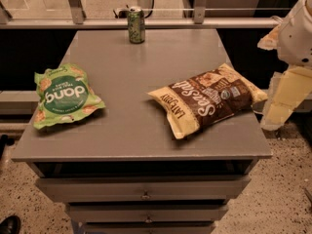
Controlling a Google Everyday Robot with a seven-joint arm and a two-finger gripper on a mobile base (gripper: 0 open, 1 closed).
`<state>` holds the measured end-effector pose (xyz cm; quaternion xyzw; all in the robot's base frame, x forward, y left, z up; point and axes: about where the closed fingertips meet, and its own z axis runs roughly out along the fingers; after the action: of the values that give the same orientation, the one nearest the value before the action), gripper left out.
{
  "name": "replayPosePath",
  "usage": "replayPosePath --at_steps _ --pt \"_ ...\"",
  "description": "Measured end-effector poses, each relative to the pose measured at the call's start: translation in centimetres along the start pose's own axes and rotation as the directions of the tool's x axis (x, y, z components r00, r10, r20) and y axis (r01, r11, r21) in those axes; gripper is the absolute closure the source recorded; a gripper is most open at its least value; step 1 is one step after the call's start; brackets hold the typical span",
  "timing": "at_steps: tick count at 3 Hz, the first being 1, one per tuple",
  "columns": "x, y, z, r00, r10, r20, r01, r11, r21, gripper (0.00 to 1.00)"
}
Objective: Move brown chip bag near green can
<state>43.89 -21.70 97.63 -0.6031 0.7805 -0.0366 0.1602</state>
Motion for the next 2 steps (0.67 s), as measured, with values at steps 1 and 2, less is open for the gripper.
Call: replayPosePath --at_steps 1,2 --pt "0.2 -0.4 0.1 1.0 -0.003 -0.005 0.003 0.9998 0.021 0.0" --pt "1.7 -1.9 2.2 0.999 0.028 0.02 -0.029 0.9986 0.045 0.0"
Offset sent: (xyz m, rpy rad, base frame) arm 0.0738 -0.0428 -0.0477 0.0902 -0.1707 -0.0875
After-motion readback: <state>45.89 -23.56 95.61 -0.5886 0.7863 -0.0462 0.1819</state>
